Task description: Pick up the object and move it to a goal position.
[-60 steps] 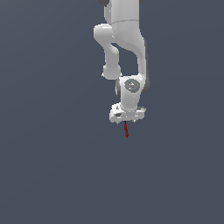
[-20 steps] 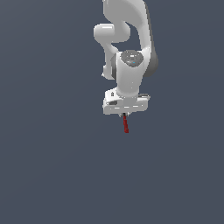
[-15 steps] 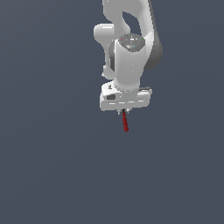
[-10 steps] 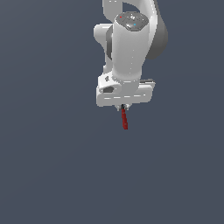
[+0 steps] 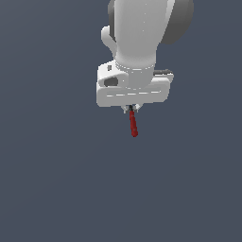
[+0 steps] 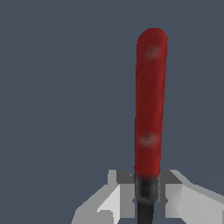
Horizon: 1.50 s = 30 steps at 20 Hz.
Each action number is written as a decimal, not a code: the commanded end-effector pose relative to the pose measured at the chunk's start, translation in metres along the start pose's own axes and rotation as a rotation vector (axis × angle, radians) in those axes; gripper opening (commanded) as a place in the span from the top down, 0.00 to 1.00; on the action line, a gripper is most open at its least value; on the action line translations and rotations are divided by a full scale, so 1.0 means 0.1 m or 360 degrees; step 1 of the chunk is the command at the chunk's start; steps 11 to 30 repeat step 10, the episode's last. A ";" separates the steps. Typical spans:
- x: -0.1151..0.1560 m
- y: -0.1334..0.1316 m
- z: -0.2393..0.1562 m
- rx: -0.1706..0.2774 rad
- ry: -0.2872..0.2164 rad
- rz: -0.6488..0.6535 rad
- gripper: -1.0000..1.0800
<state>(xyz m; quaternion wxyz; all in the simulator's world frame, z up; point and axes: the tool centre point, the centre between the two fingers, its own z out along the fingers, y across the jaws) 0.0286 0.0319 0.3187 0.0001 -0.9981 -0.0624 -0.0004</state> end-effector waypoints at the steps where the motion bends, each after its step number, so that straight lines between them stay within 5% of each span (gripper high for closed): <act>1: 0.04 0.02 -0.09 0.0000 -0.0001 0.0000 1.00; 30: 0.10 0.05 -0.22 0.0000 -0.0001 0.0000 1.00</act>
